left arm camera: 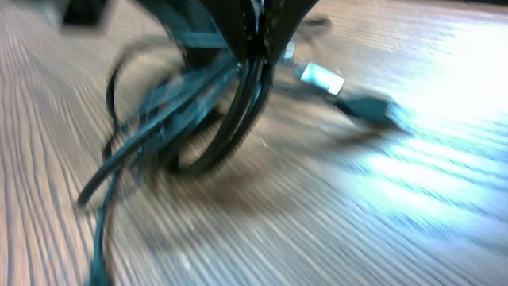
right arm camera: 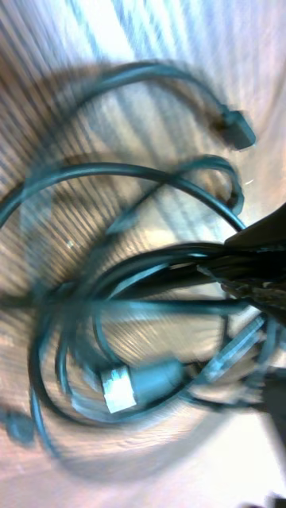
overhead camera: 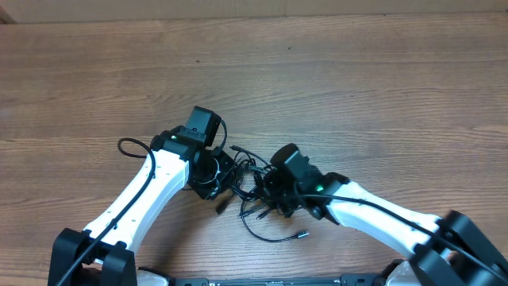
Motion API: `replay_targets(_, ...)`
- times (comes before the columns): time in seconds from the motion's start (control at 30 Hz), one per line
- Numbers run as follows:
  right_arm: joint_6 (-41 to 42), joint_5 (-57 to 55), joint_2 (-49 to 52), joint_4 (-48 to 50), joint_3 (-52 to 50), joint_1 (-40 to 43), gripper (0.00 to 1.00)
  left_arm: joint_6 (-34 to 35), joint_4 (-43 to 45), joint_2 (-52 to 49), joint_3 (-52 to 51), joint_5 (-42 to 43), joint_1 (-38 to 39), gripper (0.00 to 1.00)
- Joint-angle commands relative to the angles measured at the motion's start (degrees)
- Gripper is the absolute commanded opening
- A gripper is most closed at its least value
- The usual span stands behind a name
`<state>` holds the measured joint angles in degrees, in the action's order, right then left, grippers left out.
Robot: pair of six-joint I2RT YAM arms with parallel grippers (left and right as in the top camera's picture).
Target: Untangle cables
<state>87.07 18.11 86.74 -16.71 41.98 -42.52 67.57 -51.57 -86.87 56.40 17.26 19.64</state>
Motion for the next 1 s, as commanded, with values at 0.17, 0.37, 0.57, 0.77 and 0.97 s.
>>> replay_targets(0.17,-15.78,3.08,-16.24,-13.35,-0.74,2.97,0.04,0.61,-1.33,0.9,0.98,-15.17,-6.43,0.05)
replay_targets(0.37,-20.59,4.81,-24.68,-13.84,-0.74,2.97,0.04,0.55,-1.33,0.9,0.98,-15.45,-8.04,0.04)
replay_targets(0.57,-25.03,7.52,-28.13,-13.29,-0.76,2.97,0.04,-0.46,-1.27,0.9,0.98,-12.68,-8.04,0.13)
replay_targets(0.77,-24.98,5.09,-27.3,-13.03,-0.76,2.97,0.04,-8.7,2.8,0.9,0.98,1.01,-8.26,0.81)
replay_targets(0.97,-24.55,4.02,-26.84,-13.0,-0.76,2.97,0.04,-23.41,4.87,1.84,3.58,12.76,-12.57,1.0)
